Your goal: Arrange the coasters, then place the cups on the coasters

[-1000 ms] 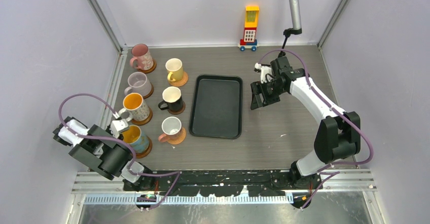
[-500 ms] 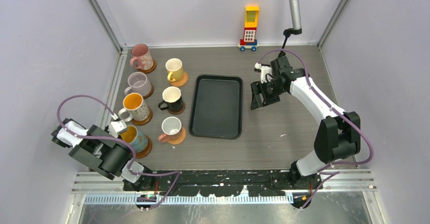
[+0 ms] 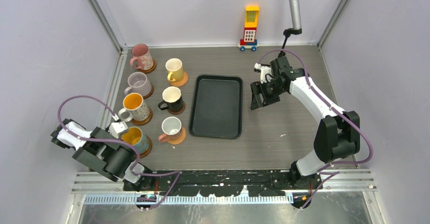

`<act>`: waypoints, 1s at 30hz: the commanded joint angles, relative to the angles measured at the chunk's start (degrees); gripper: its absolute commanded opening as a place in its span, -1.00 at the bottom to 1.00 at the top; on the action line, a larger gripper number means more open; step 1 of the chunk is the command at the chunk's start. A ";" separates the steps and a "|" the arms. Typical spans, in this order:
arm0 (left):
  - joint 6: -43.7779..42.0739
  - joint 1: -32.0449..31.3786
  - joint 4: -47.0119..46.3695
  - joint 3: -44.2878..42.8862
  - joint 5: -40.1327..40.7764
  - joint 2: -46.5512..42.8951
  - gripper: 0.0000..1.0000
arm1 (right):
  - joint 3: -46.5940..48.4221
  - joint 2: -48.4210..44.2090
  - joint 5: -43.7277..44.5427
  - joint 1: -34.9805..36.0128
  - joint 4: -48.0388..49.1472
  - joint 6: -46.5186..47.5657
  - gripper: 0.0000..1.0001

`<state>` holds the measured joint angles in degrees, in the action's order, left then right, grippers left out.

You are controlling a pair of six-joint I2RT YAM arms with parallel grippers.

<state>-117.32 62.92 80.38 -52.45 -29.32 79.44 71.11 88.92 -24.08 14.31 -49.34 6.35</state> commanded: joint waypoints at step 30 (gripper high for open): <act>-4.37 5.95 20.24 -23.66 -1.85 -4.12 0.99 | 0.41 -0.67 -2.33 0.33 3.73 -0.30 0.39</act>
<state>-117.34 68.40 88.05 -72.14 -25.91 78.06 71.09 89.27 -25.08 14.31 -47.66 6.52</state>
